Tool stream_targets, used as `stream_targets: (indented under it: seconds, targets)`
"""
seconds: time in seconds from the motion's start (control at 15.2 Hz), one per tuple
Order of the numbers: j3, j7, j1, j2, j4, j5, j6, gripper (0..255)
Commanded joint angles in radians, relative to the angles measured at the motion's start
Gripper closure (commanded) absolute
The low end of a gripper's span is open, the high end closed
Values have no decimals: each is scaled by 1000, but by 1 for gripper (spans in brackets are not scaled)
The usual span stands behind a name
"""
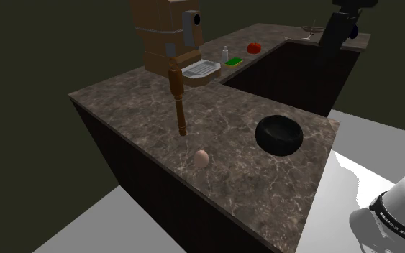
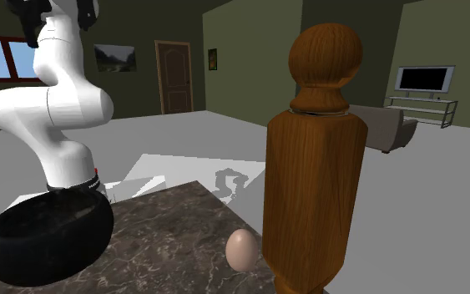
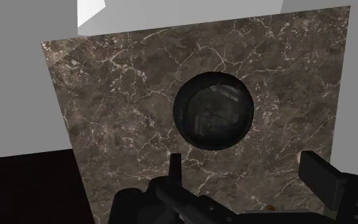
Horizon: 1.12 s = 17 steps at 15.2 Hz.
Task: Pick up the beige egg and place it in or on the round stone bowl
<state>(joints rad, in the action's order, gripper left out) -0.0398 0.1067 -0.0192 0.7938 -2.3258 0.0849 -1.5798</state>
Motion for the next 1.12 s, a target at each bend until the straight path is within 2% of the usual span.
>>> stream_targets:
  seconds: [0.0, 0.53, 1.06]
  targets:
    - [0, 0, 0, 0, 0, 0, 0, 0]
    - [-167, -137, -44, -65, -123, 65, -248, 0]
    - [-351, -291, -59, -239, -154, 79, -507, 0]
